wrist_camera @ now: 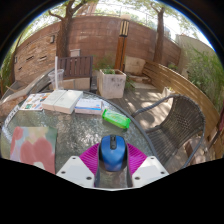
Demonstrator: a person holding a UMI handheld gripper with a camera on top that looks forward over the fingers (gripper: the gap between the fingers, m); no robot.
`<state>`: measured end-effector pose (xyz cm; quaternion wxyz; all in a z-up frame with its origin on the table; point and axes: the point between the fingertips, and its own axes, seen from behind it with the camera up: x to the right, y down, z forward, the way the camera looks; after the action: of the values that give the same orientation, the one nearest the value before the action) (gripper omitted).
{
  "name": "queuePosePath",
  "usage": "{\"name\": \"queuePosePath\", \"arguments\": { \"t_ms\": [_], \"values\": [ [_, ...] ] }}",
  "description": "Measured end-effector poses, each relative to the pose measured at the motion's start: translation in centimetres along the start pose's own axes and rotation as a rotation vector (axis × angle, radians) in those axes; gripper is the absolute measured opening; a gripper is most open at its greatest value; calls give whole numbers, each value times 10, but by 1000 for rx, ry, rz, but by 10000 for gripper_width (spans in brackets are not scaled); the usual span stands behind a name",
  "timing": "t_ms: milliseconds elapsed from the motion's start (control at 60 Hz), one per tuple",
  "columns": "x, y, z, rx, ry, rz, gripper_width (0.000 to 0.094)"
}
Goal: Arrange mouse
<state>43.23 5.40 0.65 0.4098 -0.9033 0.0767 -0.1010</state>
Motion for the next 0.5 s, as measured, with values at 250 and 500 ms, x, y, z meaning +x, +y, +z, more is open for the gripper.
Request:
{"name": "queuePosePath", "arguments": {
  "t_ms": [250,500],
  "values": [
    [-7,-140,-120,296,17,123,346],
    [-192,-135,-155,328,-253,30,344]
  ]
}}
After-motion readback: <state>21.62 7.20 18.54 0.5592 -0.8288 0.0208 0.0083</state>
